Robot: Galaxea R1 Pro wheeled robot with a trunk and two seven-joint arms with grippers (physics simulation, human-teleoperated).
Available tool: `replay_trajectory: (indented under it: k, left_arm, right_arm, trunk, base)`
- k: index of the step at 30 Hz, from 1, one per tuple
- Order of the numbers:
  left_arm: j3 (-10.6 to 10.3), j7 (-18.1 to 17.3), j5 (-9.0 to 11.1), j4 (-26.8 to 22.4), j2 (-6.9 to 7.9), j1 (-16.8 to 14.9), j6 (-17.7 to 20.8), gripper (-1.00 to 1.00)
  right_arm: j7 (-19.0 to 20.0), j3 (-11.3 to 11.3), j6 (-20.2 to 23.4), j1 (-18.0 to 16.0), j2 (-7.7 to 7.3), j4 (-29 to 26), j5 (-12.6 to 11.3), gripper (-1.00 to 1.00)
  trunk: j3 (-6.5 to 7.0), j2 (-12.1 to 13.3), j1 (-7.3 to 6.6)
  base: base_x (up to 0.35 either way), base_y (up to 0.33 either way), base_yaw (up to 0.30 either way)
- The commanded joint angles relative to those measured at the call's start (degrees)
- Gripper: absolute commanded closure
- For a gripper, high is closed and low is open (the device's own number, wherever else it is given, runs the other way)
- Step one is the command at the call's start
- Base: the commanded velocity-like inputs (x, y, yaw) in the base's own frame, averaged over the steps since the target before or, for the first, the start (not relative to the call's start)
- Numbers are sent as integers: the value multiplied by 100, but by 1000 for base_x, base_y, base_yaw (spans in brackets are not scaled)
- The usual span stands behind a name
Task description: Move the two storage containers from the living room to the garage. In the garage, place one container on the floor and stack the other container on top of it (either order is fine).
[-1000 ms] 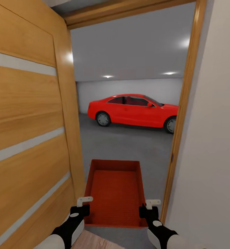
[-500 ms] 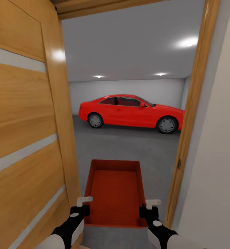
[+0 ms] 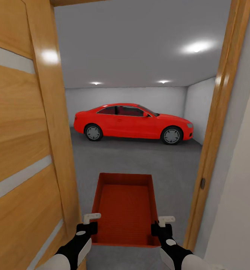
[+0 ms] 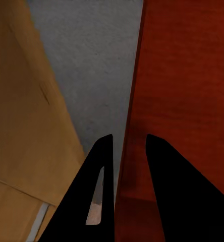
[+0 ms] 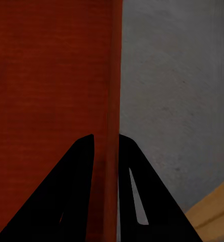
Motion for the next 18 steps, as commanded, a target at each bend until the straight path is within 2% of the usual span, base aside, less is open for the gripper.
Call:
replay_trajectory:
  k: [1,6,18]
  left_arm:
    - [298,53,-99,-24,166,-8,-274,100]
    - [298,59,-99,-28,166,-5,-274,100]
    - [290,65,-103,-141,166,-4,-274,100]
  right_arm:
    - [2,-282,-10,-1,2,12,-48,100]
    - [3,-282,-13,-2,2,12,-48,100]
    - [9,-282,-4,-3,2,12,-50,100]
  trunk:
    - [-6,-7,4]
    - [5,-7,4]
    - [6,-7,4]
  base:
    - [263,233,-277]
    - [196,152,-220]
    - [15,6,-12]
